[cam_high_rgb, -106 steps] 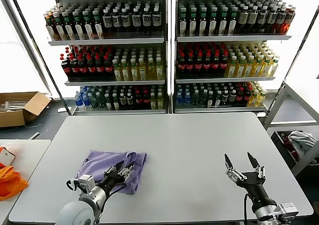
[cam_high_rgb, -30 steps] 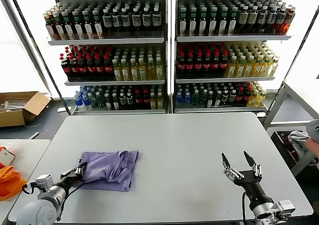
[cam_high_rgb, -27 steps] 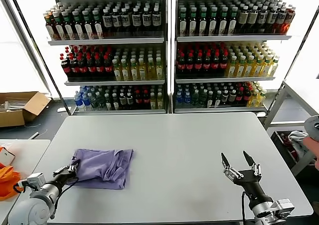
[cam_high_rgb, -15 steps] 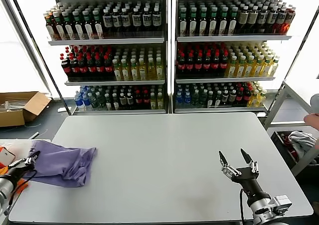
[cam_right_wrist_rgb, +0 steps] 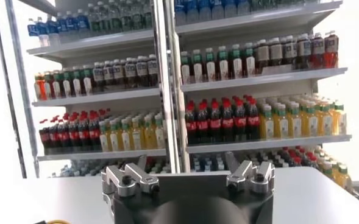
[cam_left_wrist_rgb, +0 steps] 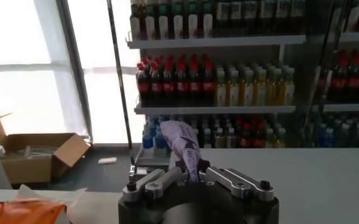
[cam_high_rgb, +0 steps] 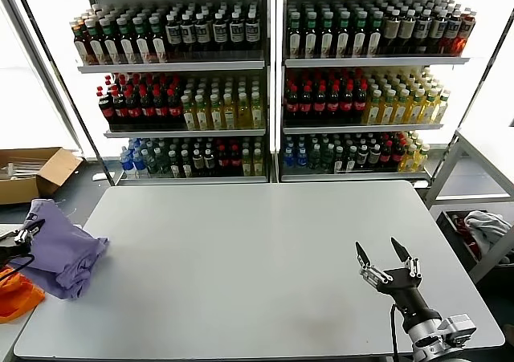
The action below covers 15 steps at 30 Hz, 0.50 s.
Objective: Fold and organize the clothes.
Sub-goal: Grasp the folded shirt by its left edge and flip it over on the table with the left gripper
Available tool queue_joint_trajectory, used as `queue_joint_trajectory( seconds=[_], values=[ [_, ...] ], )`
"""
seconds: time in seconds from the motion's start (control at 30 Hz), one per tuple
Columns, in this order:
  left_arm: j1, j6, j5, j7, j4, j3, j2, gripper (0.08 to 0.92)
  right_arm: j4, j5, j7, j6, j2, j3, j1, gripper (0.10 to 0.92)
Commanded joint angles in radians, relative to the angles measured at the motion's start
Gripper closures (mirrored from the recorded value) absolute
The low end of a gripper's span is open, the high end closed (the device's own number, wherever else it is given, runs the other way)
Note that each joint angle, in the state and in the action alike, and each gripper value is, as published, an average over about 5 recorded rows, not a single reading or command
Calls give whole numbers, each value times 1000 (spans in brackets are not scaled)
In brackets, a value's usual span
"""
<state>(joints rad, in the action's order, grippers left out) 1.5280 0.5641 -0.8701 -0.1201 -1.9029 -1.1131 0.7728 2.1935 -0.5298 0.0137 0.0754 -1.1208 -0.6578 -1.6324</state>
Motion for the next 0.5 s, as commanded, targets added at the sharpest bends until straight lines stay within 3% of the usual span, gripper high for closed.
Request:
queue_joint_trajectory(
  seconds=[0.03, 0.13, 0.27, 0.5],
  values=[
    [21, 12, -58, 277, -336, 406, 319, 869, 14, 24, -5, 8, -7, 9, -4, 203],
    [-38, 13, -40, 440, -326, 634, 403, 869, 28, 39, -10, 17, -11, 22, -11, 203],
    [-167, 11, -27, 649, -221, 886, 467, 869, 39, 64, -18, 34, -12, 37, -16, 203],
    [-346, -59, -124, 791, -63, 1044, 566, 869, 54, 131, -31, 96, -19, 82, -14, 203]
  ],
)
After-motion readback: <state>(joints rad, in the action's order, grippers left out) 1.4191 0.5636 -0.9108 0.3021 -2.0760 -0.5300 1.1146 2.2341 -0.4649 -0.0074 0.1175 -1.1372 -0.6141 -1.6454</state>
